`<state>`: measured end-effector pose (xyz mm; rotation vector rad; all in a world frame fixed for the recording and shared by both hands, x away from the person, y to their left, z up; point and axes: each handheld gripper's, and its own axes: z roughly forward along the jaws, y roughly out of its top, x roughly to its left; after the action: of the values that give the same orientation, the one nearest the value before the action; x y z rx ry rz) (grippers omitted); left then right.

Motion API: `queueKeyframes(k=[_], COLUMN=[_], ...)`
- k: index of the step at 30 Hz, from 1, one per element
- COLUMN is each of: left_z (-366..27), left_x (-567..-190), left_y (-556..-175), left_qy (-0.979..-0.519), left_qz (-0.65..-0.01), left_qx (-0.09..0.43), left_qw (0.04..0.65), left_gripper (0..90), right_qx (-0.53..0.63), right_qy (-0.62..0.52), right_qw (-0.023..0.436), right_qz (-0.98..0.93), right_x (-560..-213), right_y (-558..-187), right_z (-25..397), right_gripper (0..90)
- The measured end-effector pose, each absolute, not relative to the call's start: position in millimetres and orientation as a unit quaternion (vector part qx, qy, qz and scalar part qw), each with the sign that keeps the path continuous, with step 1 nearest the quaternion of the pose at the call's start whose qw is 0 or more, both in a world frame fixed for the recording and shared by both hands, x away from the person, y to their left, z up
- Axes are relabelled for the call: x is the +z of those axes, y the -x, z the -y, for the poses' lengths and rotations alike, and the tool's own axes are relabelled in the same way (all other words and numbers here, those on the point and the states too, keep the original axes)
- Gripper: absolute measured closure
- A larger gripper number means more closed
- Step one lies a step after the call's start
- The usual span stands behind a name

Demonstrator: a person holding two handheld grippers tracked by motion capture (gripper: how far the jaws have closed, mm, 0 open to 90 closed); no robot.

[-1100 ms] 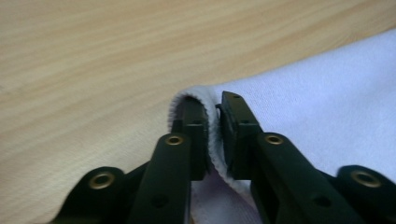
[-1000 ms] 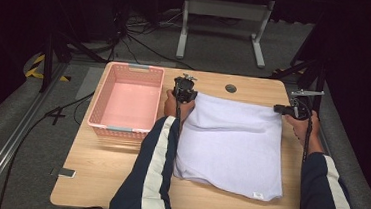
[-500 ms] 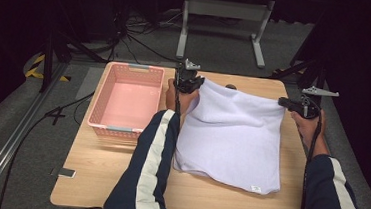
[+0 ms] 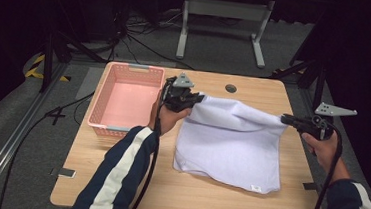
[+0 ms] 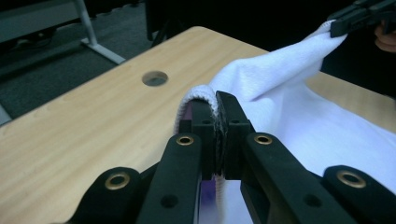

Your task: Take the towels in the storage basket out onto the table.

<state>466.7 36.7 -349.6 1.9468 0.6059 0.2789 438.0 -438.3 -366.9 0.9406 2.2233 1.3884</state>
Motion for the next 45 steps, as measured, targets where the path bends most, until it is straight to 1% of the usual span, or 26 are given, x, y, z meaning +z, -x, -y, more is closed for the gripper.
queueKeyframes(k=[4,5,7,8,10,11,12,14,16,17,18,19,20,23,27,30,31,32,33,35,37,38,42,43,44,45], left_z=[-53,-59,-61,-61,-62,-62,-63,-63,-66,-68,-74,-74,-77,-82,-87,-95,-98,-101,-105,-110,-112,-110,-97,-92,-84,-79], left_x=[-366,-378,-385,-394,-413,-413,-427,-436,-446,-449,-454,-454,-455,-459,-462,-465,-467,-468,-468,-465,-457,-453,-443,-442,-443,-444], left_y=[-437,-420,-413,-403,-386,-386,-377,-373,-369,-368,-368,-368,-368,-367,-363,-360,-359,-359,-358,-355,-350,-349,-346,-346,-346,-347], left_qy=[-0.821,-0.831,-0.836,-0.845,-0.865,-0.865,-0.876,-0.884,-0.894,-0.896,-0.893,-0.893,-0.894,-0.899,-0.905,-0.905,-0.905,-0.906,-0.906,-0.897,-0.886,-0.881,-0.873,-0.875,-0.878,-0.884], left_qz=[-0.222,-0.207,-0.196,-0.185,-0.162,-0.162,-0.151,-0.152,-0.150,-0.150,-0.163,-0.163,-0.160,-0.152,-0.143,-0.138,-0.144,-0.149,-0.157,-0.186,-0.195,-0.196,-0.191,-0.185,-0.177,-0.167], left_qx=[0.091,0.083,0.080,0.081,0.072,0.072,0.068,0.066,0.061,0.061,0.053,0.053,0.048,0.033,0.031,0.007,0.010,0.011,0.008,0.014,0.037,0.046,0.065,0.064,0.069,0.068], left_qw=[0.518,0.510,0.505,0.495,0.470,0.470,0.453,0.437,0.419,0.413,0.417,0.417,0.416,0.410,0.399,0.402,0.399,0.395,0.394,0.402,0.420,0.428,0.444,0.443,0.439,0.432], left_gripper=[86.9,86.9,86.8,86.7,86.7,86.5,85.9,85.9,85.7,86.4,86.6,86.7,86.9,87.1,87.1,86.6,84.0,76.8,73.3,58.0,50.4,46.5,35.6,35.2,34.3,34.5], right_qx=[0.493,0.492,0.486,0.473,0.466,0.466,0.441,0.424,0.400,0.375,0.364,0.364,0.350,0.358,0.355,0.358,0.355,0.347,0.344,0.346,0.357,0.368,0.403,0.409,0.409,0.399], right_qy=[-0.295,-0.267,-0.259,-0.228,-0.213,-0.213,-0.202,-0.195,-0.192,-0.192,-0.195,-0.195,-0.191,-0.196,-0.194,-0.188,-0.189,-0.188,-0.190,-0.200,-0.212,-0.225,-0.262,-0.271,-0.266,-0.260], right_qw=[0.148,0.127,0.121,0.102,0.084,0.084,0.065,0.065,0.045,0.034,0.024,0.024,0.015,0.011,0.011,0.009,0.010,0.018,0.020,0.038,0.059,0.078,0.130,0.134,0.130,0.140], right_qz=[-0.805,-0.819,-0.826,-0.845,-0.854,-0.854,-0.872,-0.882,-0.895,-0.906,-0.910,-0.910,-0.917,-0.913,-0.915,-0.915,-0.915,-0.919,-0.919,-0.916,-0.908,-0.899,-0.867,-0.861,-0.863,-0.868], right_x=[-370,-374,-377,-383,-389,-389,-399,-405,-419,-433,-439,-439,-449,-451,-451,-451,-451,-451,-450,-446,-438,-431,-406,-403,-402,-404], right_y=[-406,-389,-381,-363,-351,-351,-339,-334,-327,-322,-320,-320,-317,-315,-313,-309,-308,-307,-306,-303,-303,-304,-314,-318,-321,-325], right_z=[437,435,435,433,432,432,430,429,428,430,431,431,432,435,435,437,437,438,439,442,444,445,434,428,420,407], right_gripper=[83.1,82.7,82.6,82.1,81.9,81.9,80.7,80.5,80.6,82.8,82.9,82.9,83.9,86.5,87.2,87.1,85.7,83.4,82.8,73.8,68.2,62.7,60.5,64.9,66.3,69.3])
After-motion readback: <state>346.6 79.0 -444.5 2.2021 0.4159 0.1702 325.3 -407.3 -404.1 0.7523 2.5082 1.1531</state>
